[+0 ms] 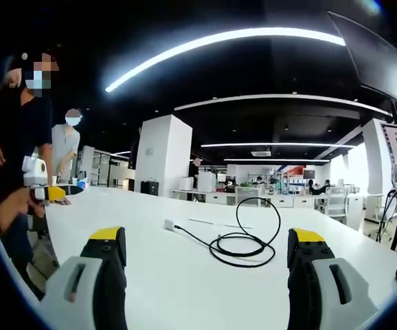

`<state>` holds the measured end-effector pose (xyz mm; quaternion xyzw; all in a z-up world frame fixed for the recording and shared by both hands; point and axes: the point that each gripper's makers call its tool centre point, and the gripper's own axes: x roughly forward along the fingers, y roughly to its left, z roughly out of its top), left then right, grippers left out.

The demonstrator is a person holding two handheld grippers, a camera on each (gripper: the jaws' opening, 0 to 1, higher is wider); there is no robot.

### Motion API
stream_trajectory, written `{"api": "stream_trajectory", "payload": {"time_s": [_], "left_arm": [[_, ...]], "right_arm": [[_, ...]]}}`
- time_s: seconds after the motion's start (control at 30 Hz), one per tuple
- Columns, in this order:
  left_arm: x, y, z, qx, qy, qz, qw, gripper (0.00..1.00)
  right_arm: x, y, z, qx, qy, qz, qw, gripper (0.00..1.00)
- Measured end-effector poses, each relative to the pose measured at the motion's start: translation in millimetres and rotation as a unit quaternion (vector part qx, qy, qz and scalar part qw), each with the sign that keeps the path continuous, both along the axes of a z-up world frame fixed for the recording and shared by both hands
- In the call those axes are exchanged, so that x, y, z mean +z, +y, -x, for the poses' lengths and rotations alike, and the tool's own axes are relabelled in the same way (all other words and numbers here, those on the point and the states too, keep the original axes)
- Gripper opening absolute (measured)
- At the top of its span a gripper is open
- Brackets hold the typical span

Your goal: Plug the desk Type‑C cable into the charger adapter.

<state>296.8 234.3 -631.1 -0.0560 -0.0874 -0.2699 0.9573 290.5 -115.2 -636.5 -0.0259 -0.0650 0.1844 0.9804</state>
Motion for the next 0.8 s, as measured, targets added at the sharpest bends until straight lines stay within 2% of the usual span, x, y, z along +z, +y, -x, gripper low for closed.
{"api": "stream_trajectory", "payload": {"time_s": [0.8], "left_arm": [[-1.1,4.5,-0.7,0.007,0.003,-0.003,1.0000,0.99]], "right_arm": [[0.5,2.2,-6.9,0.003,-0.001,-0.006,1.0000,1.00]]}}
